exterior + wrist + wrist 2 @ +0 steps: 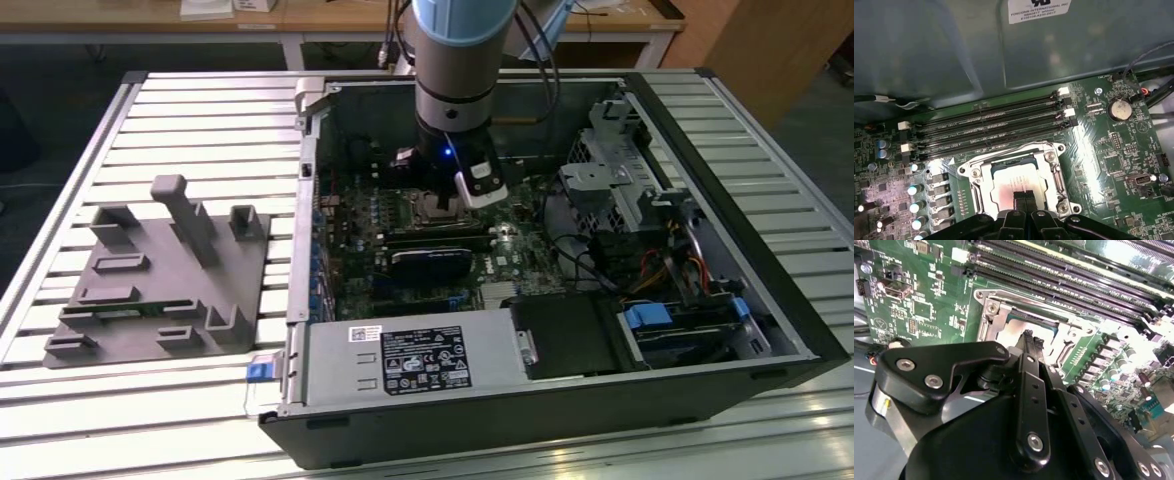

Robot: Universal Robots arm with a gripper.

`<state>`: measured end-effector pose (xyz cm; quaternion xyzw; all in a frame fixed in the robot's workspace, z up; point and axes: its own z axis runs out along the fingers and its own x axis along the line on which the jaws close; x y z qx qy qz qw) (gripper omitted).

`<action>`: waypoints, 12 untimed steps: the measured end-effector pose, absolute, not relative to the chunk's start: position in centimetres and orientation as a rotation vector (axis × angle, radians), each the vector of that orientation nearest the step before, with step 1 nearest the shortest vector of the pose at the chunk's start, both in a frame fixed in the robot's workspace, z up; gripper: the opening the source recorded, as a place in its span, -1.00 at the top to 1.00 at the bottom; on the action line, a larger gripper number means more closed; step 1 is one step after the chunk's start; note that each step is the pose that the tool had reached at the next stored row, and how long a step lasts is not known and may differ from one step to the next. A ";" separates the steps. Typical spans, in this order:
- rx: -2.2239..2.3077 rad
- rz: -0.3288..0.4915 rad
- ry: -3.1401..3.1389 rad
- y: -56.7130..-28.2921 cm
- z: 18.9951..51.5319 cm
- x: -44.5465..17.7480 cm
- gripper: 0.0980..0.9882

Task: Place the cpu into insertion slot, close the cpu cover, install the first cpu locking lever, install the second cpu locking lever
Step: 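Install the second cpu locking lever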

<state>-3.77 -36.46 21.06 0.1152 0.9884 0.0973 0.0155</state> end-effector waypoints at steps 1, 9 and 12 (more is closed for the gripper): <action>0.358 0.303 3.075 -36.4 21.1 -3.8 0.98; 0.358 0.302 3.075 -36.4 21.6 -3.8 0.98; 0.358 0.301 3.075 -36.4 21.6 -3.8 0.98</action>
